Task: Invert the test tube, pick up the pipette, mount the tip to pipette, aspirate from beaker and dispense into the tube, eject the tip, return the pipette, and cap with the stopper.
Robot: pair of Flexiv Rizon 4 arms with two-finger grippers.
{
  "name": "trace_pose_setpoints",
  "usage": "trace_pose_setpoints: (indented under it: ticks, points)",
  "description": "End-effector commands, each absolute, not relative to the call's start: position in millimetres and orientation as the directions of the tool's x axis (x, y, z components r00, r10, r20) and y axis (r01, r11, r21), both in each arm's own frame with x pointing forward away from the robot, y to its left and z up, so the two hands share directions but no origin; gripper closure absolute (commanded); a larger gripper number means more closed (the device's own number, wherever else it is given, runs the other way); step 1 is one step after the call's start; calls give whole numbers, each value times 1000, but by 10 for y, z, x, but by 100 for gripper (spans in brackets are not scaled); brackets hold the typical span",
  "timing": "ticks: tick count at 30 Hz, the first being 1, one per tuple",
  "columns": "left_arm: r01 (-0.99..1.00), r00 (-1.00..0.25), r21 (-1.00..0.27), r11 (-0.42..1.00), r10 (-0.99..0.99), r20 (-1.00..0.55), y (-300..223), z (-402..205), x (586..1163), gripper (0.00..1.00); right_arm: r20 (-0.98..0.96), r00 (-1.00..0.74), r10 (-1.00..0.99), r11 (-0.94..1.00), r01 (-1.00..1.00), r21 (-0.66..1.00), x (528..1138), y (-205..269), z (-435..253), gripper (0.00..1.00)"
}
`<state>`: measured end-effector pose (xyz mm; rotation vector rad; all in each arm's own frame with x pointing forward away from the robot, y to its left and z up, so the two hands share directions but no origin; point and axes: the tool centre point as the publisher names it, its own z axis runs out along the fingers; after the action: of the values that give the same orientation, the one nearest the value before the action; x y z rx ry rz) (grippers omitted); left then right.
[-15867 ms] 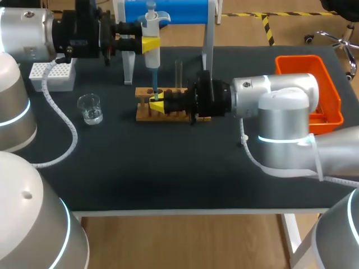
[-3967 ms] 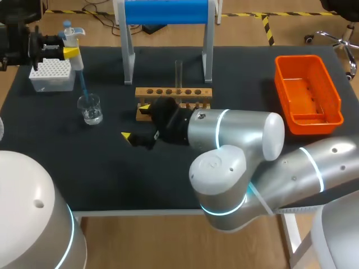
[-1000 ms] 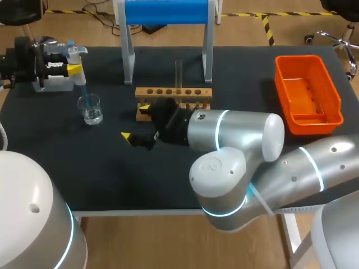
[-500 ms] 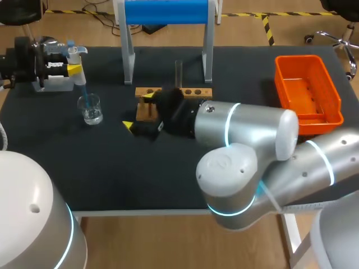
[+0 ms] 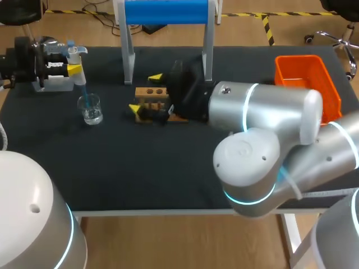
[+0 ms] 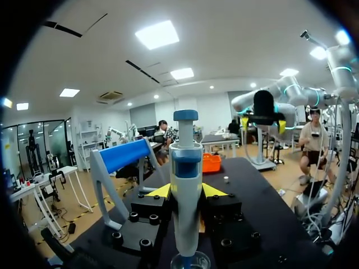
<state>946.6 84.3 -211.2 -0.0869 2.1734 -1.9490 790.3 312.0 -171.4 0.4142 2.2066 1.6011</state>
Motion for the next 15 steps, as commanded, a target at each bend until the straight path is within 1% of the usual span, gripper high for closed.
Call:
trace_pose_setpoints:
  ticks: [1, 7, 12, 15]
  points:
    - [104, -975, -988, 117, -186, -125, 853, -2115, 9471, 100, -63, -968, 244, 366, 31, 930, 7965, 2908, -1481, 0]
    - [104, -975, -988, 117, -186, -125, 853, -2115, 9471, 100, -10, -989, 150, 375, 48, 926, 8112, 2842, -1327, 0]
    - [104, -975, -988, 117, -186, -125, 853, -2115, 9471, 100, -27, -998, 65, 386, 0, 922, 8285, 2830, -1250, 0]
    - [104, -975, -988, 117, -186, -125, 853, -2115, 9471, 100, 29, -1000, 10, 374, 30, 927, 8362, 2841, -1195, 0]
